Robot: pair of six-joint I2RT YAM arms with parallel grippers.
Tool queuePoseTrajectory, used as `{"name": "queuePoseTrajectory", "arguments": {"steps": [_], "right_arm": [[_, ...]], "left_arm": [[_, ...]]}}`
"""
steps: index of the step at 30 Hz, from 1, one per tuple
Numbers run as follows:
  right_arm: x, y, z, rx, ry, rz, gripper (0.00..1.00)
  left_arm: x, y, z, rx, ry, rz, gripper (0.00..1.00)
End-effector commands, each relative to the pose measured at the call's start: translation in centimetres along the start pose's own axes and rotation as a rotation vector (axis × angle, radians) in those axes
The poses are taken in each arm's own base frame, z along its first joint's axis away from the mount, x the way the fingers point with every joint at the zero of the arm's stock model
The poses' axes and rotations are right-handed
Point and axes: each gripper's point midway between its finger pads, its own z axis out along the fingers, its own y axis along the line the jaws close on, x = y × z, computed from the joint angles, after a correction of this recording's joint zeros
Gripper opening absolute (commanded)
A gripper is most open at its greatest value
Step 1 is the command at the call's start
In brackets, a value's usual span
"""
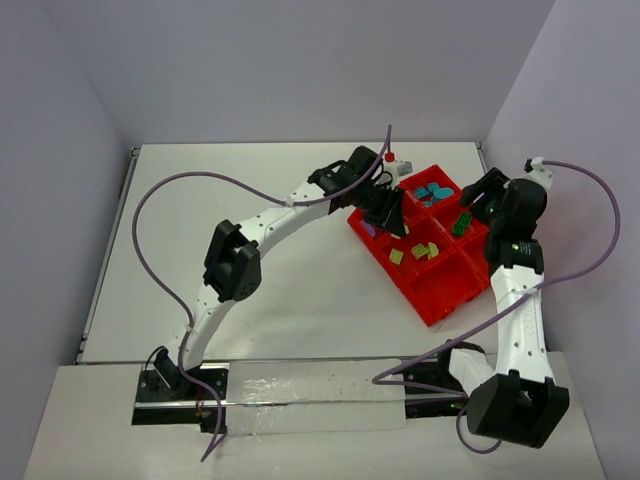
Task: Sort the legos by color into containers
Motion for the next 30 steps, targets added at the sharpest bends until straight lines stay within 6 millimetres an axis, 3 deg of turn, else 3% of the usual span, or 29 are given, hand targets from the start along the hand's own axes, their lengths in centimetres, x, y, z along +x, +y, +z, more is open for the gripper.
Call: {"name": "queuePoseTrajectory", "arguments": {"steps": [1, 5, 6, 9, 12, 16, 19, 21, 24, 25, 28, 30], "right_arm": [[-0.8, 0.9, -2.5, -0.033, -0.041, -0.005, 0.67], [-0.2, 0.8, -3.4, -0.035, -0.043, 0.0, 0.67], [-0.2, 0.8, -3.7, -0.037, -0.048, 0.001, 0.67], [-0.3, 0.9, -4.4, -0.043, -0.063, -0.003, 0.68], [-0.3, 0.7, -4.7, -0.037, -0.07, -0.013, 0.68], [-0.4, 0.4, -4.8, -0.021, -0.075, -0.021, 0.68], [-0.3, 0.3, -4.6, -0.019, -0.073, -0.032, 0.68], [-0.6, 0.3, -4.7, -0.016, -0.08, -0.043, 0.69], [-1.5, -0.6, -4.7, 0.049, -0.108, -0.029, 0.77], [-1.6, -0.8, -4.7, 0.066, -0.111, -0.021, 0.8], [-2.0, -0.7, -4.6, 0.078, -0.081, -0.059, 0.82], [-1.8, -1.3, -4.1, 0.122, -0.052, -0.048, 0.83]], "left_arm": [[-3.8, -1.7, 1.5, 0.029, -0.136, 0.056, 0.0], [-3.4, -1.5, 3.3, 0.009, -0.139, 0.045, 0.04], [-3.3, -1.2, 3.7, -0.003, -0.143, 0.036, 0.19], [-3.2, -0.8, 4.3, -0.017, -0.146, 0.026, 0.52], [-3.2, -1.4, 4.1, -0.011, -0.147, 0.04, 0.79], [-3.6, -2.7, 2.9, -0.016, -0.159, 0.08, 0.89], [-4.6, -4.1, 0.5, -0.043, -0.19, 0.118, 0.89], [-5.1, -3.9, -1.6, -0.121, -0.215, 0.152, 0.9], [-5.6, -2.6, -7.4, -0.296, -0.282, 0.176, 0.9], [-6.1, -3.1, -10.4, -0.329, -0.327, 0.179, 0.91], [-5.0, 0.5, -15.1, -0.454, -0.352, 0.109, 0.92], [-4.1, 1.5, -18.6, -0.518, -0.384, 0.081, 0.93]]}}
